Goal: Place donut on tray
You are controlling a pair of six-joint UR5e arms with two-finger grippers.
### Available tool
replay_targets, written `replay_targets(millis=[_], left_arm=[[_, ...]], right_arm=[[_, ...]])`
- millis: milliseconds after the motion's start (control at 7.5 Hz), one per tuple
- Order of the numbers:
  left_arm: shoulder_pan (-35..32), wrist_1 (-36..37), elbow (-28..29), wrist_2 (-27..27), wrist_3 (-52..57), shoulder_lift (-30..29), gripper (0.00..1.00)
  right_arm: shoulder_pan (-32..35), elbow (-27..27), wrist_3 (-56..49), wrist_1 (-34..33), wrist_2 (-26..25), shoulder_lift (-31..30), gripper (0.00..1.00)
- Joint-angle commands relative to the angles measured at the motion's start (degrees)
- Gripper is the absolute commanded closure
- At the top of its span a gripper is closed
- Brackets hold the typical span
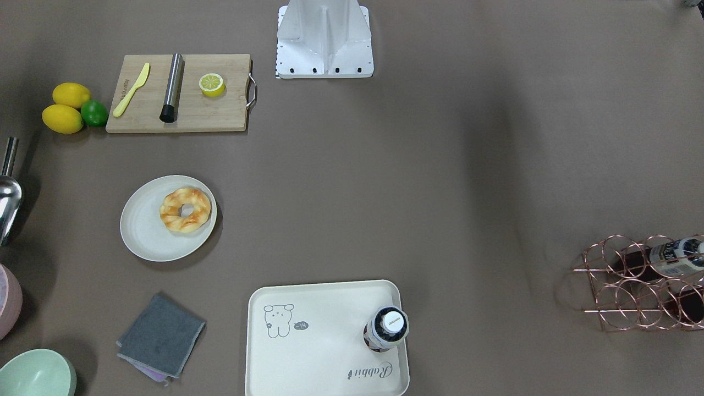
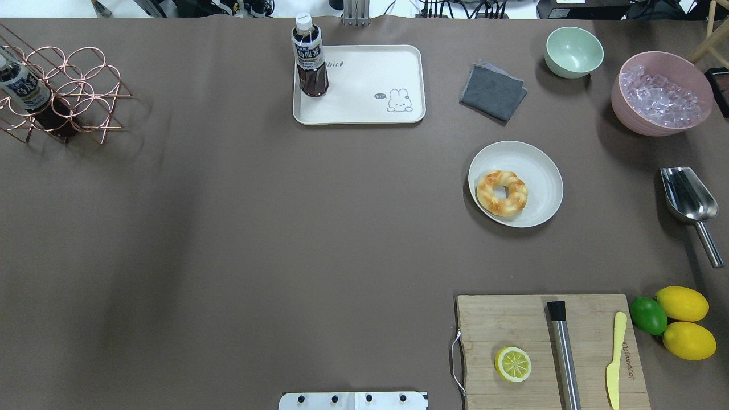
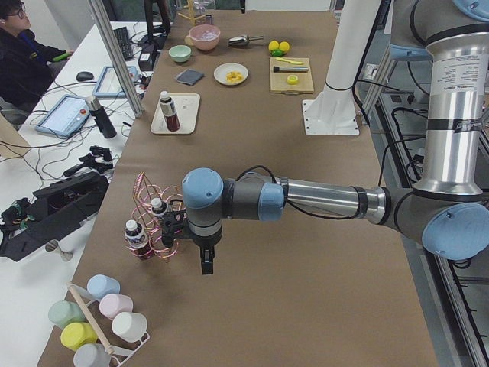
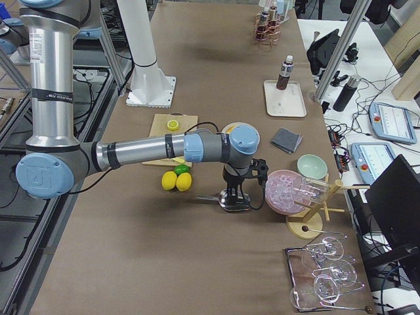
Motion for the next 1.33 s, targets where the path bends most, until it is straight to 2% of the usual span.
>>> replay_targets(millis=[0, 1200], left_arm=[[0.06, -0.24, -0.61, 0.08, 0.23, 0.12, 0.02], [0.06, 0.10, -0.70, 0.09, 0.06, 0.48, 0.02]], right_arm=[[-0.09, 0.02, -0.01, -0.32, 0.22, 0.20, 0.00], [-0.18, 0.37, -0.62, -0.84, -0.48, -0.42, 0.00]])
